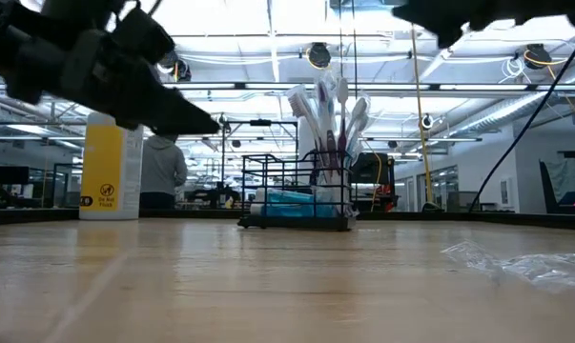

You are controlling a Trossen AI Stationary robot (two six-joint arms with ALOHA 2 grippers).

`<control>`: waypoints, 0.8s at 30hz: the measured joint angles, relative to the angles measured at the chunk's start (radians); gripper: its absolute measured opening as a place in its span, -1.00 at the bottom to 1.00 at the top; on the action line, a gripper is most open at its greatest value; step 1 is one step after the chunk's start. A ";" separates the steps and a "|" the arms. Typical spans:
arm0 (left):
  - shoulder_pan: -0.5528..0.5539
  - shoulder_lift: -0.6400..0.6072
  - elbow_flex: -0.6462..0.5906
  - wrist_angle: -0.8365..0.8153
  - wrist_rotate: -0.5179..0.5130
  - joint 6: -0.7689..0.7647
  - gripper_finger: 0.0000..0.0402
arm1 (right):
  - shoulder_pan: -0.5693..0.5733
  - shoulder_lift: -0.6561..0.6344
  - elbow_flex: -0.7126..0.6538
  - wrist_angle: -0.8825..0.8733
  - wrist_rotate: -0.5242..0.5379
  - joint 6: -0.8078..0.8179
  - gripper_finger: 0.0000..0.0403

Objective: Pick & Place toothbrushing station
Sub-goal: Return to Home Position

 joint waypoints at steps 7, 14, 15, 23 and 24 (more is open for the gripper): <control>-0.146 -0.346 0.000 -0.319 -0.183 -0.003 -0.07 | 0.232 -0.051 0.000 -0.025 0.105 -0.087 -0.93; -0.359 -0.723 0.000 -0.703 -0.373 -0.067 -0.07 | 0.446 -0.154 0.000 -0.028 0.343 -0.276 -0.99; -0.387 -0.767 0.000 -0.749 -0.380 -0.075 -0.07 | 0.473 -0.180 0.000 -0.038 0.346 -0.298 -0.99; -0.586 -0.977 0.000 -0.998 -0.521 -0.140 -0.07 | 0.612 -0.430 -0.083 -0.182 0.413 -0.326 -1.00; -0.606 -0.986 0.000 -1.034 -0.563 -0.162 -0.07 | 0.618 -0.465 -0.116 -0.163 0.411 -0.330 -1.00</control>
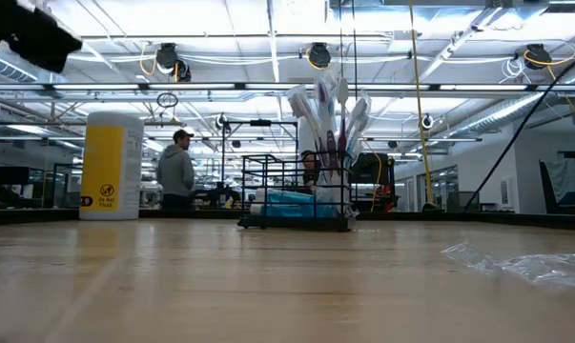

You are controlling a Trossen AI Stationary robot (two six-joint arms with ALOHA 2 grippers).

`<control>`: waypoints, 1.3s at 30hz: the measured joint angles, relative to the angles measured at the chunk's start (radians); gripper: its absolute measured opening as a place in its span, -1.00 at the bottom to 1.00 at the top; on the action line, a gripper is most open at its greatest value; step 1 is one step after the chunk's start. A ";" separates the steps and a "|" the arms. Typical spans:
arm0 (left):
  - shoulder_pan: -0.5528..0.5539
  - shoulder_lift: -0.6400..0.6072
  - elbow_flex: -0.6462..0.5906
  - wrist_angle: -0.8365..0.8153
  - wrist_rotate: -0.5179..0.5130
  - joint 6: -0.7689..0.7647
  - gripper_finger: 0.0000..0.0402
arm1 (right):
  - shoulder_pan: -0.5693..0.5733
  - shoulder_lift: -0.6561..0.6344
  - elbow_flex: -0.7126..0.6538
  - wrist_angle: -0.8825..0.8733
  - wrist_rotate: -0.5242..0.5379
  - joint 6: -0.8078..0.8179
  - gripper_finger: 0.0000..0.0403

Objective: Pick & Place toothbrushing station
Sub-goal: Return to Home Position

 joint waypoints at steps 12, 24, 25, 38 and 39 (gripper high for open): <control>-0.150 -0.004 0.000 -0.163 -0.322 -0.188 -0.07 | 0.000 -0.389 -0.363 0.233 -0.058 -0.115 -1.00; -0.159 -0.004 -0.103 -0.023 -0.524 -0.161 -0.07 | -0.317 -0.417 -0.367 -0.009 -0.273 0.090 -1.00; -0.159 -0.004 -0.115 -0.001 -0.531 -0.161 -0.07 | -0.363 -0.418 -0.367 -0.021 -0.315 0.119 -1.00; -0.159 -0.004 -0.169 -0.039 -0.559 -0.365 -0.07 | -0.857 -0.417 -0.368 -0.212 -0.682 0.368 -1.00; -0.159 -0.004 -0.169 -0.068 -0.549 -0.399 -0.07 | -0.870 -0.417 -0.368 -0.227 -0.683 0.377 -1.00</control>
